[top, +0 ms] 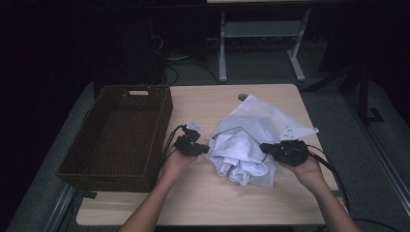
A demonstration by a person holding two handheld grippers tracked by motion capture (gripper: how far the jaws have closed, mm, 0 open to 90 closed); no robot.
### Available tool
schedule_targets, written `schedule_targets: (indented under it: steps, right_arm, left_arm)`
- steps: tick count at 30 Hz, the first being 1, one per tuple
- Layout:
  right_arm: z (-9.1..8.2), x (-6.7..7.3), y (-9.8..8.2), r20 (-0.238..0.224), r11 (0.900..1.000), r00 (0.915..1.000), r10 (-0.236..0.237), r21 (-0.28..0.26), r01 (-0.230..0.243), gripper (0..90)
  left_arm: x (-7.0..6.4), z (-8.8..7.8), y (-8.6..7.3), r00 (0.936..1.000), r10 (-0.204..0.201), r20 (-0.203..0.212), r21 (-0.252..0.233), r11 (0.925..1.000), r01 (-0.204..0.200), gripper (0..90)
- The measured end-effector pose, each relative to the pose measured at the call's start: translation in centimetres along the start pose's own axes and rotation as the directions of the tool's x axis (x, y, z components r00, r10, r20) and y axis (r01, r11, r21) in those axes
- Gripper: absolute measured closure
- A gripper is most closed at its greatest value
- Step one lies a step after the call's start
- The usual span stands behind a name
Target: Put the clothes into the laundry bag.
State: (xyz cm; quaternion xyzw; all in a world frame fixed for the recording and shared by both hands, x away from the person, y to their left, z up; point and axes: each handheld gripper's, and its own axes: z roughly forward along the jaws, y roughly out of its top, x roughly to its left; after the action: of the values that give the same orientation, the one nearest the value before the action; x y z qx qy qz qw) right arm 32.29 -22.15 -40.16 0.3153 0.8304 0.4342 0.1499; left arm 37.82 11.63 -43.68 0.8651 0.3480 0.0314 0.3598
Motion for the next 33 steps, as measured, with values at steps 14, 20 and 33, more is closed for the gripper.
schedule_targets:
  steps: [14,20,33]
  right_arm:
    - [2.7,-3.9,1.2,0.077,0.999,0.9961,0.043,0.012,-0.044,86.3]
    - [2.6,-4.2,0.9,0.073,0.997,0.9949,0.07,0.011,-0.071,76.7]
    - [-0.5,-0.1,1.0,-0.08,0.997,0.9937,0.078,-0.002,-0.079,42.9]
  left_arm:
    - [-4.0,-1.7,-2.9,0.9956,0.052,0.079,-0.029,0.9983,-0.05,88.6]
    - [-4.8,-2.3,-4.3,0.9946,0.058,0.086,-0.052,0.9972,-0.054,88.6]
    - [-4.5,-2.0,-5.1,0.9933,0.062,0.097,-0.093,0.9943,-0.053,88.3]
